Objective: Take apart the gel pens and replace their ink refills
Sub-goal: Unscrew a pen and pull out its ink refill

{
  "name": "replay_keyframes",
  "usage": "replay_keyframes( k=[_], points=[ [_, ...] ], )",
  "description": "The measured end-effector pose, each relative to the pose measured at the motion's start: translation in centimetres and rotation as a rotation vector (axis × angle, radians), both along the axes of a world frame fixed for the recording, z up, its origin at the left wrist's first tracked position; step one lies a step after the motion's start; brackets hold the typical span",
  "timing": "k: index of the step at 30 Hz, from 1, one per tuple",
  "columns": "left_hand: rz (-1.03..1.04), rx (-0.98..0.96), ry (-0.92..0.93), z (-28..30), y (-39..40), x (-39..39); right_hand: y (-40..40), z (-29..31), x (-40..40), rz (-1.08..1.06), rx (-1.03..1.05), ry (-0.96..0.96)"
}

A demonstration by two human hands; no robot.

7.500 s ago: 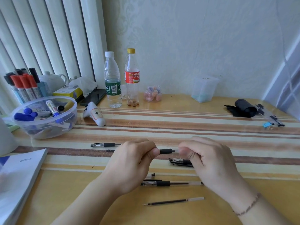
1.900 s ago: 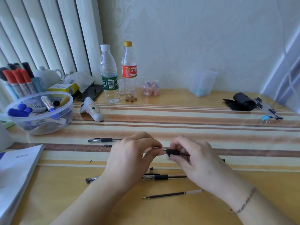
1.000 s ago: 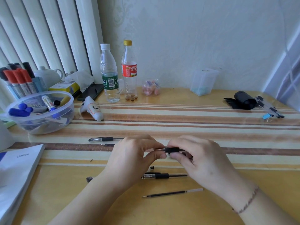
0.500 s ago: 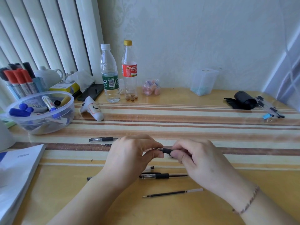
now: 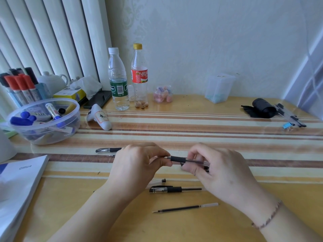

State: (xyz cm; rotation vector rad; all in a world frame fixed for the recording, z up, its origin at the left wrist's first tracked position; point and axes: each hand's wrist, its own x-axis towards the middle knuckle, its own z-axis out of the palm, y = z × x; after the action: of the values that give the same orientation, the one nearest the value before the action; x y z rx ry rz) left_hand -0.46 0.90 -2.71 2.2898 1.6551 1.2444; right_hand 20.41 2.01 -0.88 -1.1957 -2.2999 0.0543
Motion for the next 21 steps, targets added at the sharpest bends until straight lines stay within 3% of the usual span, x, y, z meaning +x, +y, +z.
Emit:
replay_keyframes(
  k=[9,17,21],
  points=[
    [-0.066,0.186,0.093,0.1,0.1,0.1,0.3,-0.3,-0.1,0.018,0.071,-0.031],
    [-0.168,-0.233,-0.088,0.4,-0.5,-0.1,0.6,-0.4,0.2,-0.021,0.048,0.023],
    [-0.091,-0.185,0.018,0.2,0.3,-1.1,0.8,-0.1,0.6,-0.092,0.099,0.118]
  ],
)
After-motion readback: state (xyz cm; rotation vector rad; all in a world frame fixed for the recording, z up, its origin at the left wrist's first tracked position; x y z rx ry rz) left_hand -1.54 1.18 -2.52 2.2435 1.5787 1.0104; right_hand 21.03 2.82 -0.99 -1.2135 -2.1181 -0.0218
